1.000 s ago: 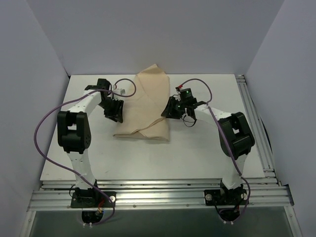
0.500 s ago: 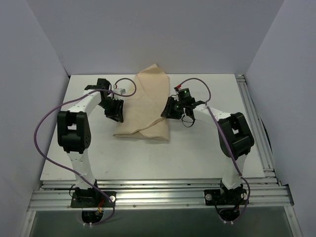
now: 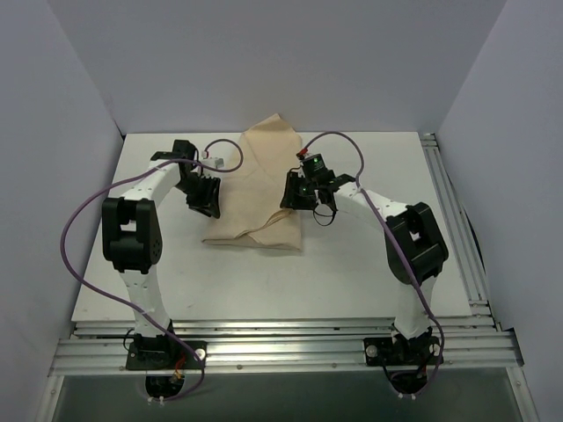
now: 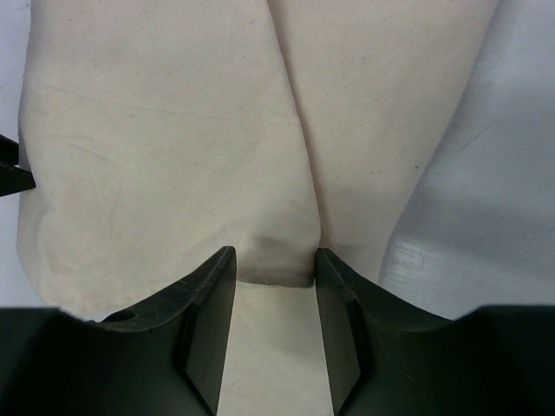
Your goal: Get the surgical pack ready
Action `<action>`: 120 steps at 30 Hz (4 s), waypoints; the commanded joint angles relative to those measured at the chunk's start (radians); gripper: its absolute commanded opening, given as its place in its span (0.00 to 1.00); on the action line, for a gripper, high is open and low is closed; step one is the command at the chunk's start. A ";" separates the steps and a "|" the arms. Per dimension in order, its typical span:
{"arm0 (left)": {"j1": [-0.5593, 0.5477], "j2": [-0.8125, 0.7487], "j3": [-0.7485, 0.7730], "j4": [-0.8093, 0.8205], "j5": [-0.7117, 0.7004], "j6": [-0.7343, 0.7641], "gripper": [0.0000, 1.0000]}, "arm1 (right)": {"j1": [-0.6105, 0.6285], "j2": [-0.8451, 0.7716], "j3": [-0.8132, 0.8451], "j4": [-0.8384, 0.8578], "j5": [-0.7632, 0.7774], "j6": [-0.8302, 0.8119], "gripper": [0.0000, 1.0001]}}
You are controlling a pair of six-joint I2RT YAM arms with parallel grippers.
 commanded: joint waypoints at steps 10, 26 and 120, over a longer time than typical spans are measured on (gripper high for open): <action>0.001 -0.039 0.026 0.024 0.038 0.010 0.43 | -0.066 -0.009 -0.074 0.098 -0.151 0.050 0.25; 0.004 -0.057 0.051 0.007 0.044 0.031 0.48 | -0.118 0.065 0.153 0.066 -0.220 -0.024 0.00; -0.077 -0.031 0.131 0.145 0.093 -0.016 0.48 | -0.159 -0.006 0.154 -0.083 -0.194 -0.179 0.34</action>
